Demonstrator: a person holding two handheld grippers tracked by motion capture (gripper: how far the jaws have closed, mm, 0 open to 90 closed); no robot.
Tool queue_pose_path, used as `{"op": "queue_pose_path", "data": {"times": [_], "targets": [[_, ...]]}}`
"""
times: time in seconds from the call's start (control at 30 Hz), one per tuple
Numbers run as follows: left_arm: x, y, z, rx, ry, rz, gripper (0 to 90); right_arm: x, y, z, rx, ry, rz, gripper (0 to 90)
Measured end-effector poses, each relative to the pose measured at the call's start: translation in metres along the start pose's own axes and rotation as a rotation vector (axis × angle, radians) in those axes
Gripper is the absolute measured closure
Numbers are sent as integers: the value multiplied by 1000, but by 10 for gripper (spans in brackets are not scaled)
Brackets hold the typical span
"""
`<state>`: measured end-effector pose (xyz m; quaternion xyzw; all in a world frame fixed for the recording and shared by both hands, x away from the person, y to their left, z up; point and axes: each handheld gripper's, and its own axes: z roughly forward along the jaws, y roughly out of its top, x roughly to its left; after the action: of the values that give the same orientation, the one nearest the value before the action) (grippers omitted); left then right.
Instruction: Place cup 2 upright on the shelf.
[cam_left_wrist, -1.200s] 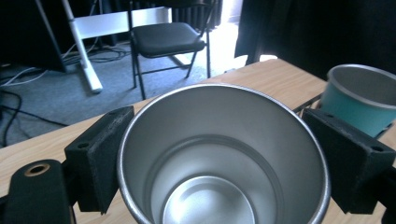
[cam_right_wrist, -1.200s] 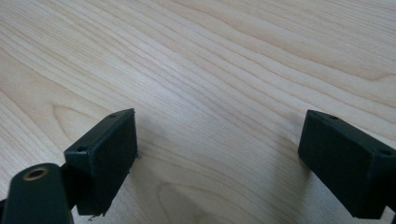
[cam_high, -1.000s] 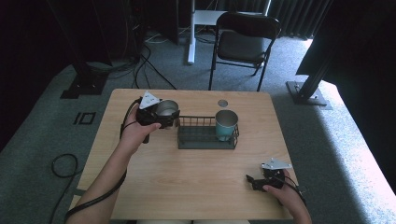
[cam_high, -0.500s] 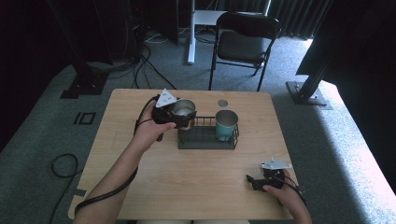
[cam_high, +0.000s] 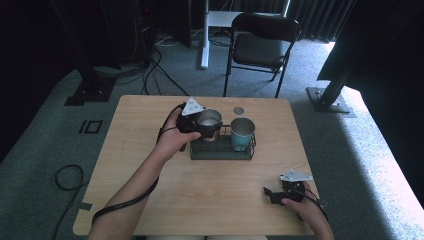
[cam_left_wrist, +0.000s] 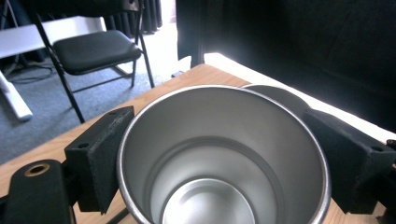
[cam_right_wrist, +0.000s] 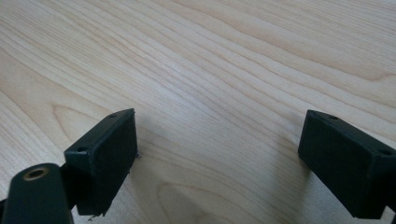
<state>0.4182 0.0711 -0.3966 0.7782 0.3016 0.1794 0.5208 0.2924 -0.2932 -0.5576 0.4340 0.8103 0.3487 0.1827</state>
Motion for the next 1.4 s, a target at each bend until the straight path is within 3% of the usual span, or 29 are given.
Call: {"op": "queue_pose_path", "data": {"times": [0.43, 0.9, 1.4], "targets": [[6, -25, 34, 61, 42, -52, 139, 0, 0, 0, 1, 0, 0, 112], [8, -44, 49, 97, 47, -63, 139, 0, 0, 0, 1, 0, 1, 112], [7, -56, 56, 108, 66, -17, 139, 0, 0, 0, 1, 1, 1, 112]]}}
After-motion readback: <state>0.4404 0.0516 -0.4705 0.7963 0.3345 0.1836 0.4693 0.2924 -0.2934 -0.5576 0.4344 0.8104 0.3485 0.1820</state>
